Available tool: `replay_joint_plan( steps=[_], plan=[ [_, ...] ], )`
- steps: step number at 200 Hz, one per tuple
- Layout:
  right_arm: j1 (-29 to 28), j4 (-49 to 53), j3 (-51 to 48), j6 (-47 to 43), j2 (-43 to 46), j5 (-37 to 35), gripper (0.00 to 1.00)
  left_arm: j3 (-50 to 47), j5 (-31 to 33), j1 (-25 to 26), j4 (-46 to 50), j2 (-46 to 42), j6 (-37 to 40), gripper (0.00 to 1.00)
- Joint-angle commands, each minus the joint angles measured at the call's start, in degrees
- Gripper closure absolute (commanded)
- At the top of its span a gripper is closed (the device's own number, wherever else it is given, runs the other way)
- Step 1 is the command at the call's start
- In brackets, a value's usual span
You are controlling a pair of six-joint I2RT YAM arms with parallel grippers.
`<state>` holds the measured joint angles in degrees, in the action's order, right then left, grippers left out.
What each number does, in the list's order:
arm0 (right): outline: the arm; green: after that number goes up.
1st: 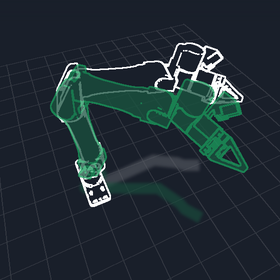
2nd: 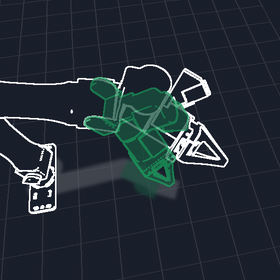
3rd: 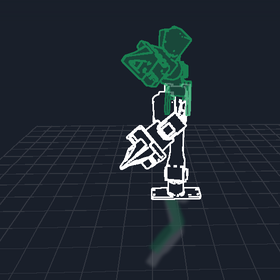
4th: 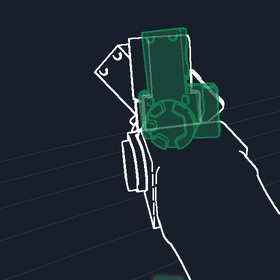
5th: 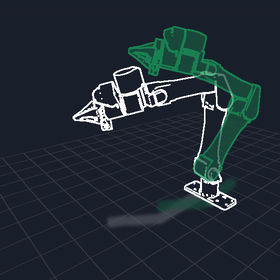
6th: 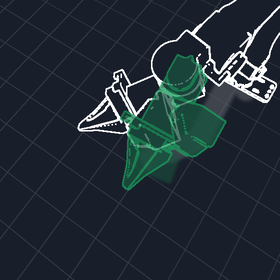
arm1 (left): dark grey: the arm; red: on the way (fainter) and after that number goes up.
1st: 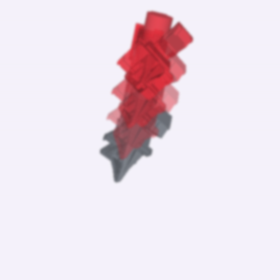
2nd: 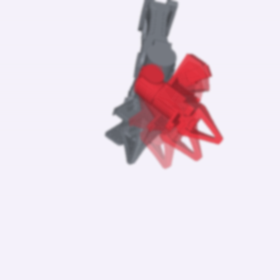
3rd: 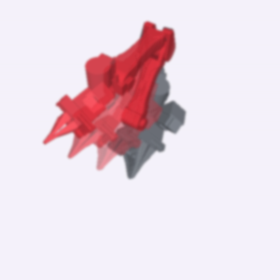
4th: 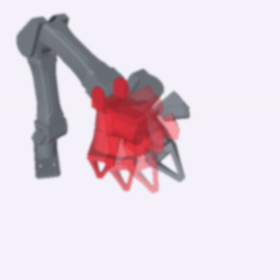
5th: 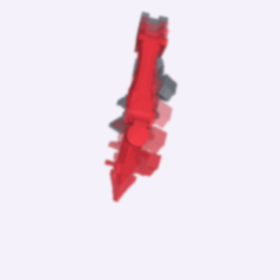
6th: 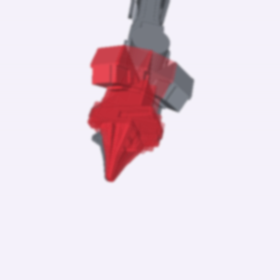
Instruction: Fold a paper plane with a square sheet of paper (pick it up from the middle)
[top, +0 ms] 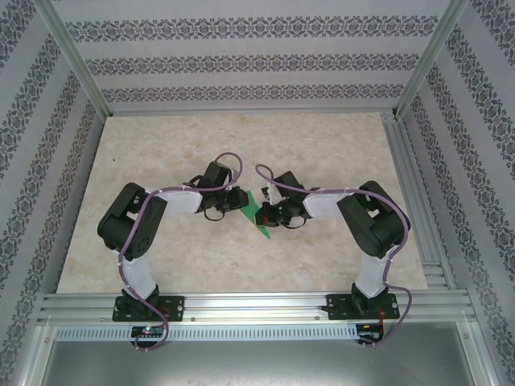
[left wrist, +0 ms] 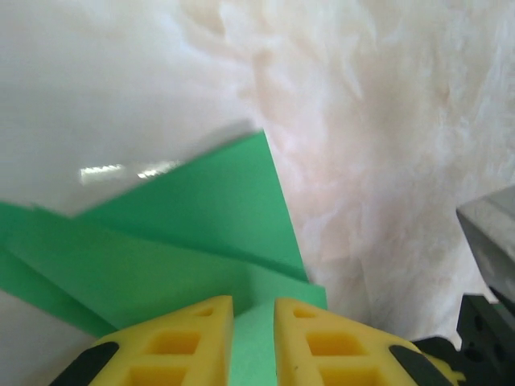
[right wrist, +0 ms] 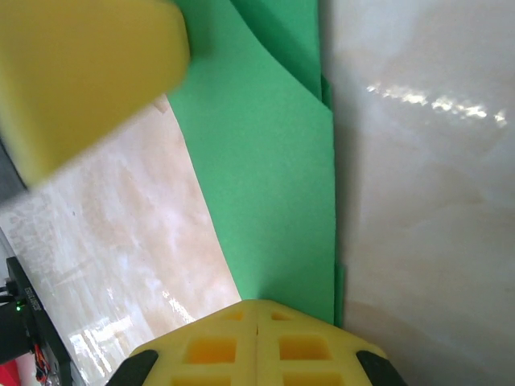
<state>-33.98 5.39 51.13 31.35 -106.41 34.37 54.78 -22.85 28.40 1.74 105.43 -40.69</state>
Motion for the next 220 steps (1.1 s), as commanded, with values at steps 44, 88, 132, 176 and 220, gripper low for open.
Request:
replay_joint_plan(
  steps=[44,88,132,176,220],
  plan=[
    [0.7,5.4,-1.6,-2.2,-4.2,-5.8,1.0,2.6,-1.2,-5.5,1.9,5.4,5.0,0.77],
    [0.8,5.6,-1.7,-2.3,-4.4,-6.1,1.0,2.0,-0.9,-7.6,1.8,5.8,5.5,0.77],
    [0.8,6.6,-1.8,-2.8,-4.7,-6.9,1.0,4.2,0.1,-9.5,4.4,5.6,7.6,0.77],
    [0.6,6.4,-1.9,-2.7,-4.1,-7.0,1.0,6.1,0.8,-10.6,7.1,2.7,7.6,0.77],
    [0.4,5.8,-1.7,-2.5,-4.2,-6.6,1.0,3.1,1.0,-7.0,6.5,-4.3,6.4,0.77]
  ],
)
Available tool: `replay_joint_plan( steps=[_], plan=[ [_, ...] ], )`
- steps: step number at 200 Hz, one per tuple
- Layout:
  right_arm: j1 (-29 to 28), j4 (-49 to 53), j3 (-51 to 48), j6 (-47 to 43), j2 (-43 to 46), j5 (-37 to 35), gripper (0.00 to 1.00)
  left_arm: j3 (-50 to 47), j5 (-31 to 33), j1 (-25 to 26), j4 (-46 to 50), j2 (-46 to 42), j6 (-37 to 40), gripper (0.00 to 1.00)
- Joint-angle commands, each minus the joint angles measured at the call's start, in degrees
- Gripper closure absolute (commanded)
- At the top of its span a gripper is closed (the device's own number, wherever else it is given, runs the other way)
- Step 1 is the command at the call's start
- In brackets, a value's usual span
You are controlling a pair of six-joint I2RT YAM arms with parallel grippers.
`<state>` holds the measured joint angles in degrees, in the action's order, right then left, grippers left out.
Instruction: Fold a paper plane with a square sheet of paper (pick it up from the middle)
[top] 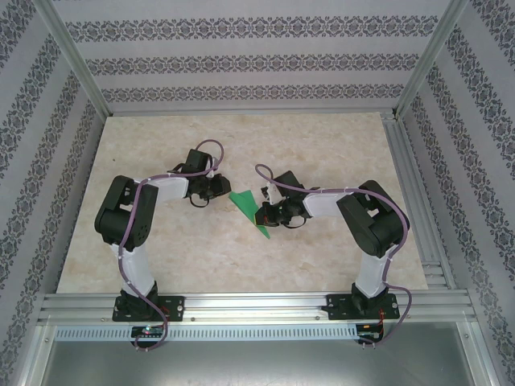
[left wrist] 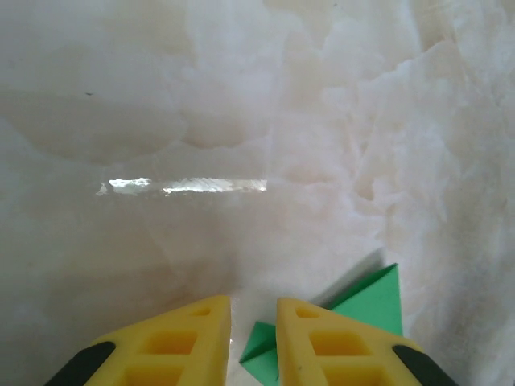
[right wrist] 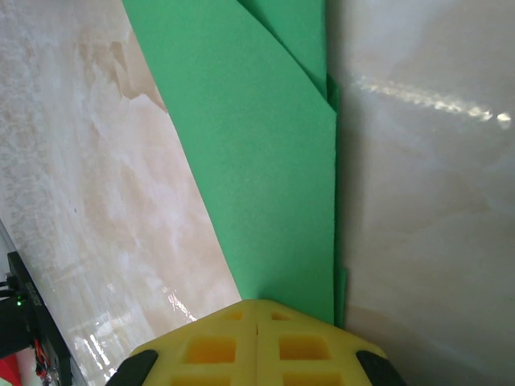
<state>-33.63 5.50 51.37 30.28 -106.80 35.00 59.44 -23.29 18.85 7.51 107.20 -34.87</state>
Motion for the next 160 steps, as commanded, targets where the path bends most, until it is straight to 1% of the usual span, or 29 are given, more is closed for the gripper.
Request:
replay_joint_plan(
  steps=[1,37,61,77,135,160],
  plan=[
    [0.0,5.7,-1.9,-1.4,-3.8,-7.2,1.0,-1.7,1.5,2.8,0.7,-6.2,0.6,0.77],
    [-0.1,5.2,-2.1,-1.3,-4.1,-7.1,1.0,-5.6,4.9,9.5,-1.4,-10.2,-2.0,0.77],
    [-0.3,5.2,-2.1,-1.3,-4.2,-7.1,1.0,-6.6,4.4,13.8,-4.3,-8.6,-4.1,0.77],
    [-0.3,5.0,-2.2,-1.2,-4.3,-7.0,1.0,-6.5,3.9,15.7,-5.4,-6.4,-5.2,0.79],
    [-0.4,4.8,-2.5,-1.1,-4.5,-7.2,1.0,-5.0,4.1,16.1,-5.8,0.2,-6.5,0.83],
    [-0.6,6.0,-2.5,-1.7,-5.0,-8.8,1.0,-5.3,5.3,15.7,-5.6,1.6,-6.7,0.84]
  ],
)
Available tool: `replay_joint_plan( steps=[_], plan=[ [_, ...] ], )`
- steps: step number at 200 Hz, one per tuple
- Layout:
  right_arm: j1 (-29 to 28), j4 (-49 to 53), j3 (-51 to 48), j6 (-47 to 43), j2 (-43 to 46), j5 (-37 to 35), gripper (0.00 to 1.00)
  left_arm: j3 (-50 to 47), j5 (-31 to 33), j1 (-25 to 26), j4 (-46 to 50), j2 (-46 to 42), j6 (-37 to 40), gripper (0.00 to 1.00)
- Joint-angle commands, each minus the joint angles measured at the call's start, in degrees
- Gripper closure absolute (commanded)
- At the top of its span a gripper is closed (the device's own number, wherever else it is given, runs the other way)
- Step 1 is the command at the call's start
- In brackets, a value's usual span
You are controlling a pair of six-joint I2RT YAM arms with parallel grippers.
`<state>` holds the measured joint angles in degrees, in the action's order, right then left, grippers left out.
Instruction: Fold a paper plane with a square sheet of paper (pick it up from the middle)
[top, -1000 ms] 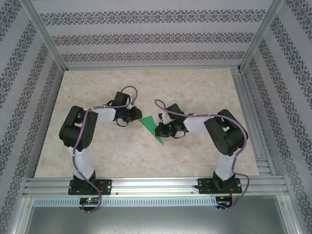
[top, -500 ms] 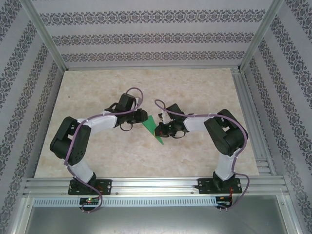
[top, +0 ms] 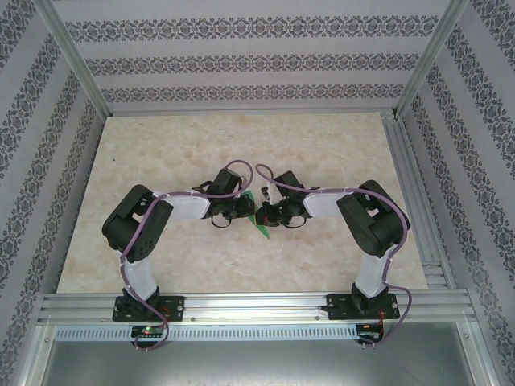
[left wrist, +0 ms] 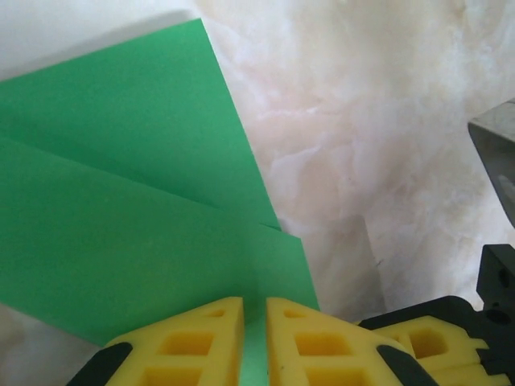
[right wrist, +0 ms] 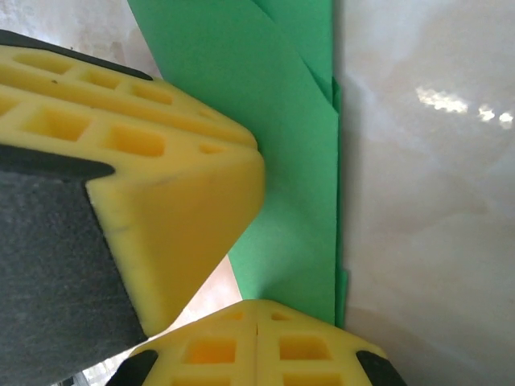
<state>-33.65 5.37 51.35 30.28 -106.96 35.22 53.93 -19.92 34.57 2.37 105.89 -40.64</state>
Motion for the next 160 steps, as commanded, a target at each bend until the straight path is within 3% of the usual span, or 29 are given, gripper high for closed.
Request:
replay_joint_plan(
  steps=[1,160],
  plan=[
    [-0.6,6.2,-2.5,-1.7,-4.9,-9.1,1.0,0.2,2.0,0.0,-0.5,2.9,-0.9,0.84],
    [-0.7,8.5,-3.2,-2.9,-5.8,-11.0,1.0,4.3,4.6,-14.9,3.7,5.7,4.9,0.83]
  ],
)
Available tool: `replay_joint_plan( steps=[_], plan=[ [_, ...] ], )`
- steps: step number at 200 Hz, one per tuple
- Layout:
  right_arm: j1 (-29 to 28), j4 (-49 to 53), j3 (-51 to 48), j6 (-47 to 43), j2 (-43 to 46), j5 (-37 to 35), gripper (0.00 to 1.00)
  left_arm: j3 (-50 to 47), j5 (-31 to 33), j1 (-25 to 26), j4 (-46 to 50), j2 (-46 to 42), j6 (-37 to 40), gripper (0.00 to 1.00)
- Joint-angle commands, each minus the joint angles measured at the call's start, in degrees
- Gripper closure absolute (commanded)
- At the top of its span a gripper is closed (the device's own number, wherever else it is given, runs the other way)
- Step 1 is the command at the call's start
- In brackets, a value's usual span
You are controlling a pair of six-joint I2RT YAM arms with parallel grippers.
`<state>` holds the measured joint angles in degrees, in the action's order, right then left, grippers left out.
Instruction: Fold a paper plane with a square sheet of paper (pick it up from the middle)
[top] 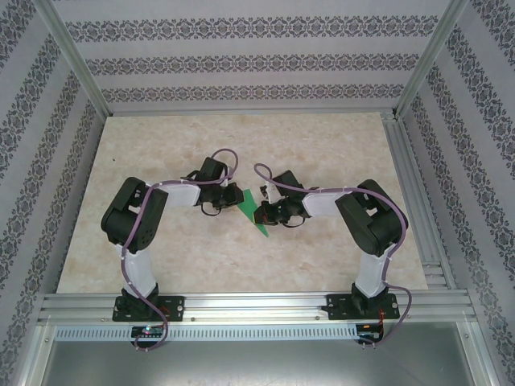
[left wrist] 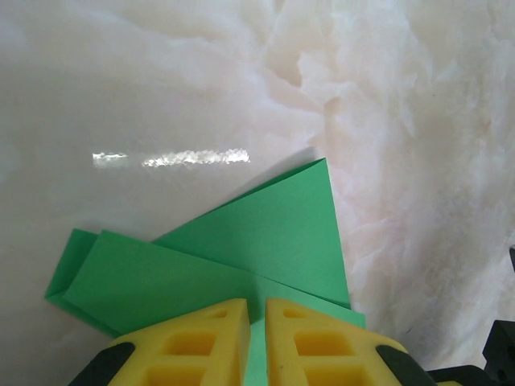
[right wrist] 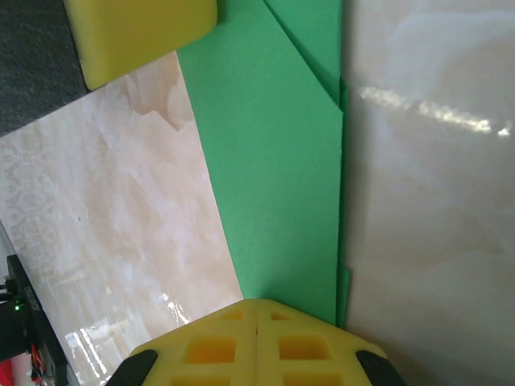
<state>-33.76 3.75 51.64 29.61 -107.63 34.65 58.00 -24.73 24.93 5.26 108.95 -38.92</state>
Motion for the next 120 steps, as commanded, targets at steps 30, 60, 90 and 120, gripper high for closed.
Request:
replay_joint_plan(
  steps=[30,60,90,120],
  plan=[
    [-0.4,9.8,-3.6,-2.2,-5.0,-10.0,1.0,0.4,8.8,-7.3,0.4,2.2,4.2,0.83],
    [-0.3,9.6,-3.7,-2.1,-5.0,-9.9,1.0,1.5,8.2,-9.4,0.8,1.5,5.1,0.82],
    [-0.5,9.1,-3.0,-1.7,-4.0,-9.3,1.0,3.6,10.1,-9.9,3.6,0.0,6.7,0.81],
    [-2.3,8.6,-0.4,-1.2,-0.8,-8.5,0.97,4.8,16.3,-10.0,8.1,-3.0,8.7,0.75]
  ],
)
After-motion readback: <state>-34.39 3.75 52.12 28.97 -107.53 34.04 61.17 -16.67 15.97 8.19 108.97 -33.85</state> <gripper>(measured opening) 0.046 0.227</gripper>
